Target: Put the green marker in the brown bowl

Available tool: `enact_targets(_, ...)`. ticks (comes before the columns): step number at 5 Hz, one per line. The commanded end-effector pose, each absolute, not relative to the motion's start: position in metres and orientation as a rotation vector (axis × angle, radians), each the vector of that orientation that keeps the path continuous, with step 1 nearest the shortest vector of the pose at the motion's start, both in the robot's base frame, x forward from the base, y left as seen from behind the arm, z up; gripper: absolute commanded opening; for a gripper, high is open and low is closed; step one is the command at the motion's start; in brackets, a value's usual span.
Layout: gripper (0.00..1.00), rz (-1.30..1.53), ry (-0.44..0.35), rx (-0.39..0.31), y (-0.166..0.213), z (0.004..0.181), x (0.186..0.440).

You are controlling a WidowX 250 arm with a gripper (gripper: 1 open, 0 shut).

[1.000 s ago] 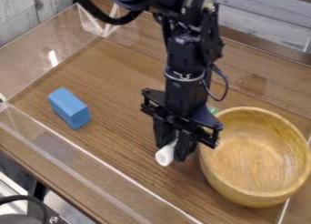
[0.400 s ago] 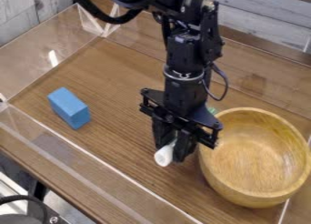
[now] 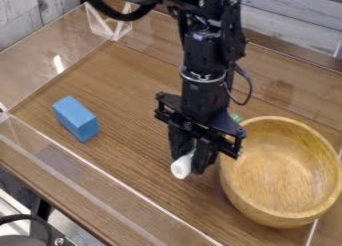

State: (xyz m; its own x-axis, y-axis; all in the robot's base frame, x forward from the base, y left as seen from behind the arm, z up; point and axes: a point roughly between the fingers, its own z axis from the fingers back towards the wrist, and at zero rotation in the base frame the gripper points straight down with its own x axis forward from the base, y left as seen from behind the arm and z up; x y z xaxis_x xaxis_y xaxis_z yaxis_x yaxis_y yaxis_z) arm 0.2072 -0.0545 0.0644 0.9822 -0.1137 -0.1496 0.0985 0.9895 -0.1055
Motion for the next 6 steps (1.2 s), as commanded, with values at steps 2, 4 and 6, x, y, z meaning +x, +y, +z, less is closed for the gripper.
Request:
enact_targets(2, 0.0, -0.144, 0.064, -0.109, -0.058, 0.088, 0.219)
enact_targets(4, 0.0, -0.157, 0.055, -0.104, -0.062, 0.094, 0.219)
enact_targets(6, 0.0, -0.155, 0.035, -0.106, -0.069, 0.102, 0.219)
